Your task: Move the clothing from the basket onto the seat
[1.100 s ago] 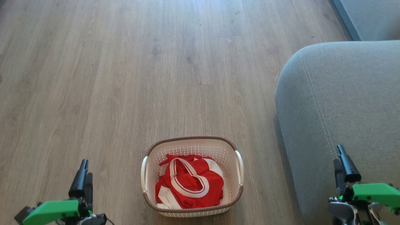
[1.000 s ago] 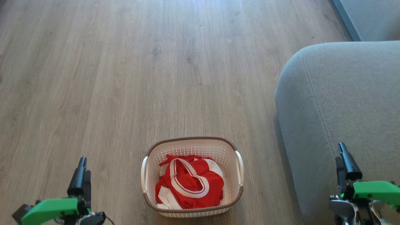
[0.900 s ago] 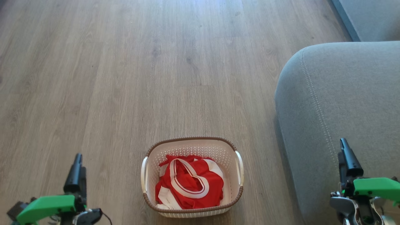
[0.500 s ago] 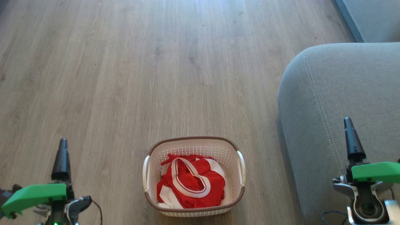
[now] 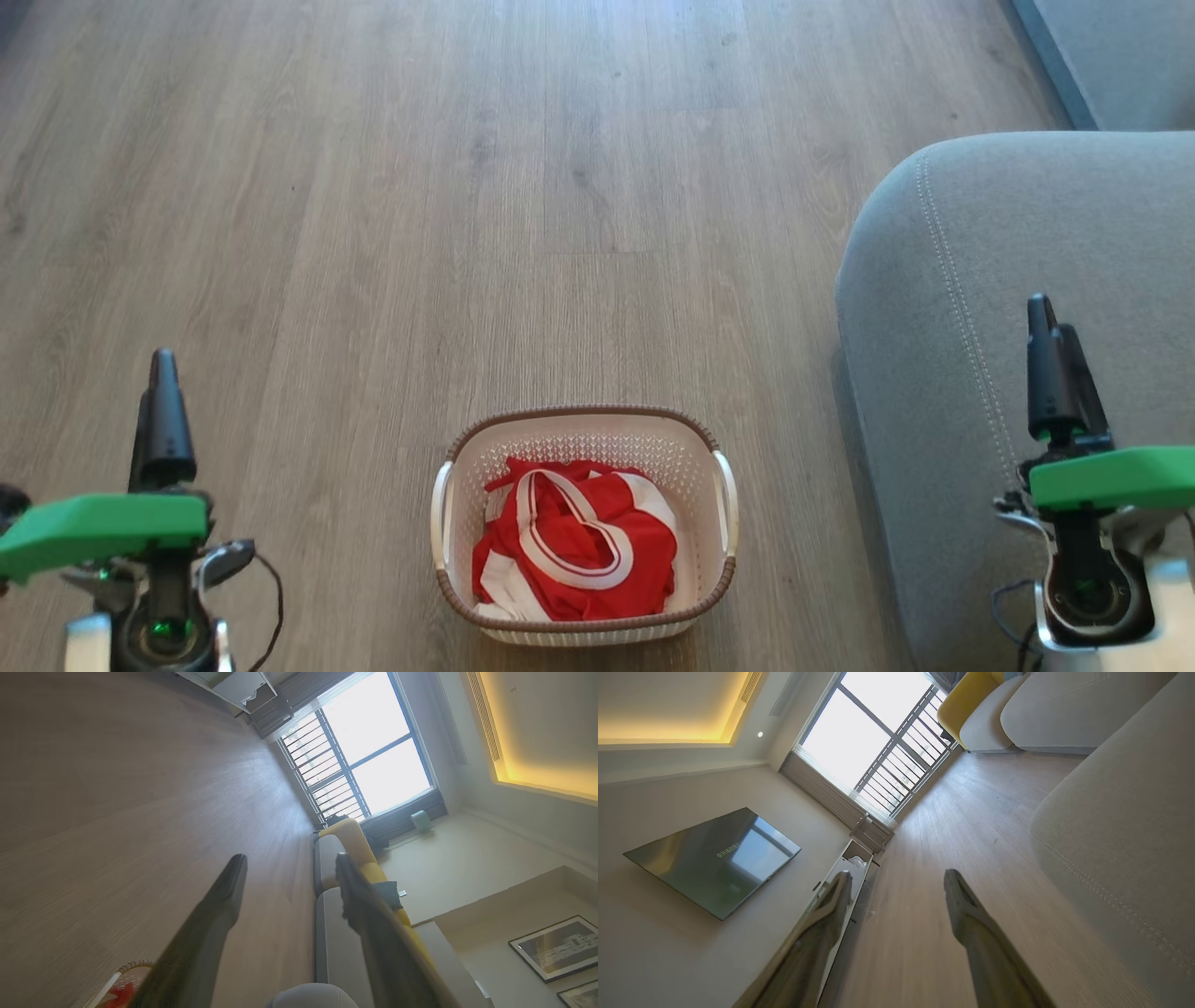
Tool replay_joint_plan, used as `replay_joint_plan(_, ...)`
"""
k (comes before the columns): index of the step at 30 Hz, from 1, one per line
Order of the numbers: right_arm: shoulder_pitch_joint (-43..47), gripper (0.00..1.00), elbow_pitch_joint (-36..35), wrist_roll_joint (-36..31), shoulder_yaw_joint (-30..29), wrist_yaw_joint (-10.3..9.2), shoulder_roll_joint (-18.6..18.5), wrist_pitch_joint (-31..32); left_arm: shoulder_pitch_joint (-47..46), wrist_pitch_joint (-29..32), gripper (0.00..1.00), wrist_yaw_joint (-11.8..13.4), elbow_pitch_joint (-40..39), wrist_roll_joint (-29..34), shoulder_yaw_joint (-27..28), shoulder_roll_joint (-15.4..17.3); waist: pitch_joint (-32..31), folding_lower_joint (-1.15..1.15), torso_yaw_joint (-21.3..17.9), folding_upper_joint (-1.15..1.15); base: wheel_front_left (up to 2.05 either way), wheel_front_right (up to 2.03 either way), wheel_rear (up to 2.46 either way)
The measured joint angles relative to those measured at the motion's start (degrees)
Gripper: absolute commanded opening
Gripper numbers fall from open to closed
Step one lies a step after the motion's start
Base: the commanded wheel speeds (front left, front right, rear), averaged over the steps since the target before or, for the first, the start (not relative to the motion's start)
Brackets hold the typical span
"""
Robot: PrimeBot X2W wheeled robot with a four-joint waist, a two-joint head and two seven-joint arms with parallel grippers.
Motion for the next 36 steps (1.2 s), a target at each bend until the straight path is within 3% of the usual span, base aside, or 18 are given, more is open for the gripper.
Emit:
replay_joint_plan(7, -0.68, 1.0, -2.93, -7.65, 2.0, 0.0, 0.0, -1.19, 0.06, -1.09, 1.0, 4.72, -5.54, 10.99, -4.63, 0.01, -0.11, 0.0, 0.2, 0.0, 0.0, 0.0, 0.0)
replay_joint_plan(15, -0.71, 1.0, -5.16, -14.62, 3.49, 0.0, -0.01, -2.44, 0.05, -2.52, 1.0, 12.83, -8.86, 26.06, -13.66, 0.6, -0.1, 0.0, 0.23, 0.0, 0.0, 0.0, 0.0)
replay_joint_plan(26, -0.73, 1.0, -6.6, -24.81, 6.53, 0.0, -0.04, -4.21, -1.46, -4.11, 1.0, 27.1, -7.89, 36.53, -30.91, 9.96, -0.54, 0.0, 0.18, 0.0, 0.0, 0.0, 0.0)
replay_joint_plan(30, -0.69, 1.0, -5.92, -29.04, 7.76, 0.0, -0.05, -4.81, -3.0, -4.95, 1.0, 32.2, -5.45, 37.74, -36.06, 11.61, -0.85, 0.0, 0.12, 0.0, 0.0, 0.0, 0.0)
replay_joint_plan(36, -0.49, 1.0, -4.33, -34.28, 8.57, 0.0, -0.07, -5.83, -3.59, -5.99, 1.0, 32.9, -4.55, 36.49, -39.24, 11.91, -1.19, 0.0, 0.24, 0.0, 0.0, 0.0, 0.0)
